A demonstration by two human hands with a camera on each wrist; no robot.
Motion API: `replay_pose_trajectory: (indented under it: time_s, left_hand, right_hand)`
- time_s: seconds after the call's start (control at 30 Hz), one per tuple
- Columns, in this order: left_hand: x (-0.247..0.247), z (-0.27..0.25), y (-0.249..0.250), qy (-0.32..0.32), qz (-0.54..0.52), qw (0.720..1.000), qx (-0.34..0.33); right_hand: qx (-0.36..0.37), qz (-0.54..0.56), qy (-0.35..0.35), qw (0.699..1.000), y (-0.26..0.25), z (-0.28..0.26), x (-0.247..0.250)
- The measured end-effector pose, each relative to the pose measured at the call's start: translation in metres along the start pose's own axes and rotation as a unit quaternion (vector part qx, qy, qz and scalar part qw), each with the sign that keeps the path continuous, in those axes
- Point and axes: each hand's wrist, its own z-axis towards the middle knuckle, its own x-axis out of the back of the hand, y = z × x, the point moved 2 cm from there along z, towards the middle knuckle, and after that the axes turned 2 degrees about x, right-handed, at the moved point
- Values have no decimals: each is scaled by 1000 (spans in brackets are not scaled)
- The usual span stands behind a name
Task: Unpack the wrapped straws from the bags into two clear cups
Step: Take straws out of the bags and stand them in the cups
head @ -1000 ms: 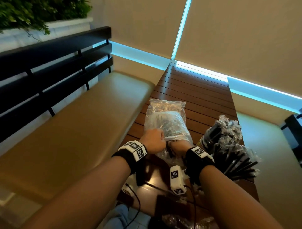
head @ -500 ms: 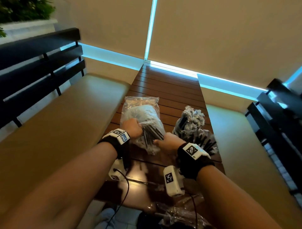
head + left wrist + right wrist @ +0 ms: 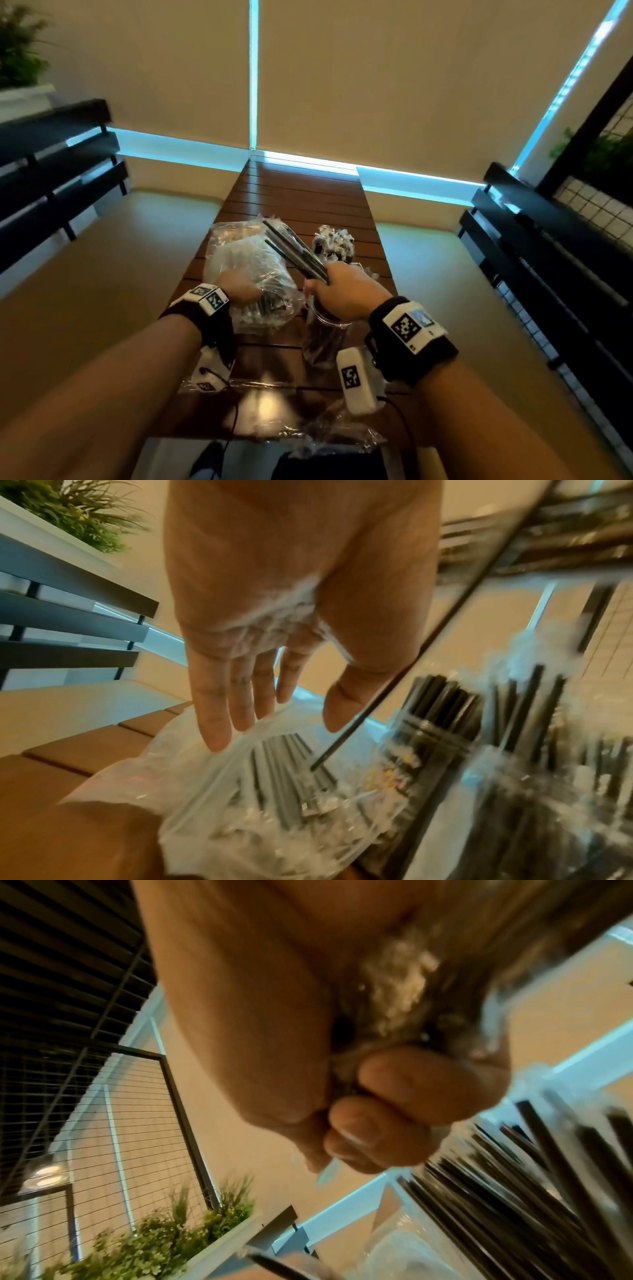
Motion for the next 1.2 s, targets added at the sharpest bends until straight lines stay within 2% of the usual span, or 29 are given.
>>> replay_pose_trajectory:
  time_s: [0.07, 0.13, 0.2, 0.27, 0.33, 0.43, 0.5, 0.63, 0.73, 0.83, 0.93, 1.0, 1.1, 1.2]
  left_hand:
    - [7, -8, 10, 33, -26, 999, 2]
    - [15, -15, 15, 79, -113, 990, 12]
    - [22, -16, 18, 122, -221, 968, -8]
    - [29, -21, 24, 92, -379, 921, -27]
    - [38, -30, 35, 12, -508, 857, -80]
    - [51, -36, 49, -42, -592, 792, -142]
    - [57, -36, 58, -32, -627, 765, -145]
    - [65, -37, 83, -1, -658, 738, -147]
    - [69, -38, 95, 85, -636, 751, -158]
    - [76, -38, 93, 190, -581, 773, -170]
    - [86, -34, 78, 258, -531, 786, -183]
    - [90, -31, 68, 298, -510, 786, -184]
    - [88, -27, 59, 311, -486, 797, -182]
    - [80, -20, 51, 288, -455, 819, -200]
  right_hand:
    - [-5, 27, 23, 999, 6, 7, -8]
    - [-7, 53, 50, 997, 12, 14, -19]
    - [-2, 71, 83, 994, 13, 20, -28]
    - [6, 79, 110, 991, 10, 25, -34]
    - [23, 80, 135, 987, 4, 29, -39]
    - [57, 93, 185, 977, -6, 31, -41]
    - [78, 90, 200, 972, -15, 32, -41]
    - [105, 141, 231, 957, -29, 37, -40]
    - [133, 179, 232, 947, -32, 38, -38]
    - [118, 152, 175, 966, -25, 34, -48]
    - [84, 23, 88, 992, -10, 26, -78]
    - [67, -81, 4, 994, 0, 25, -104]
    - [27, -151, -75, 985, 13, 31, -139]
    - [-9, -171, -76, 982, 21, 39, -165]
